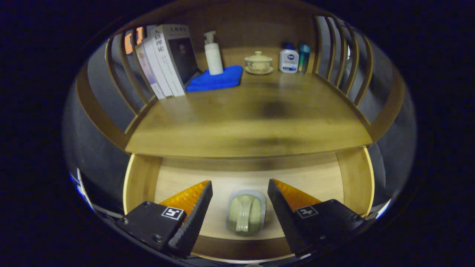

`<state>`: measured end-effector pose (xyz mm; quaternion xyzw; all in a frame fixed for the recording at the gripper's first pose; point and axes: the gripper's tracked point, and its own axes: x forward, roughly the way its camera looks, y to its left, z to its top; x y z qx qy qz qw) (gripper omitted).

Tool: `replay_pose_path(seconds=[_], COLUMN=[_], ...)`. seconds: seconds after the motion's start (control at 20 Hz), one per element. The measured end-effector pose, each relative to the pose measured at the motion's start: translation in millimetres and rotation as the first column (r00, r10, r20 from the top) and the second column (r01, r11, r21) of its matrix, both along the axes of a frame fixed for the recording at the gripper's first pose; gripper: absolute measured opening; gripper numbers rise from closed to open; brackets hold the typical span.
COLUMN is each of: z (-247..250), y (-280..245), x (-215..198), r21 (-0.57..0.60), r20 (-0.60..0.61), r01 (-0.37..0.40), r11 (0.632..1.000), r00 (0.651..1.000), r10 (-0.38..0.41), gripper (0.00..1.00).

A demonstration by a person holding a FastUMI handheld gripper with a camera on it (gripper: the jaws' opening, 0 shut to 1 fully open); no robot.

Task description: Pull open the drawer, take out the items inside it, and place them on the countertop above the cabinet.

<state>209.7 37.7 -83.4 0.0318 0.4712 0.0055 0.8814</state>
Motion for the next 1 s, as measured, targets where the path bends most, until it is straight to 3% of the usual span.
replay_pose_path(seconds=[0.25,0.4,0.6,0.75,1.0], z=[-37,-53,-59,-56,-38], y=[0,-1,-8,-5,-2], x=[-18,-29,-29,-27,-36], r21=[-0.037,-0.039,-0.047,-0.038,0.006], r20=[-0.162,-0.23,-0.255,-0.236,-0.216], r01=[-0.014,0.01,0.055,0.045,0.01], r11=[0.999,0.999,0.997,0.998,1.0], r00=[0.987,0.973,0.965,0.97,0.976], r10=[0.008,-0.018,-0.065,-0.053,-0.008], gripper=[0.89,0.79,0.55,0.25,0.21])
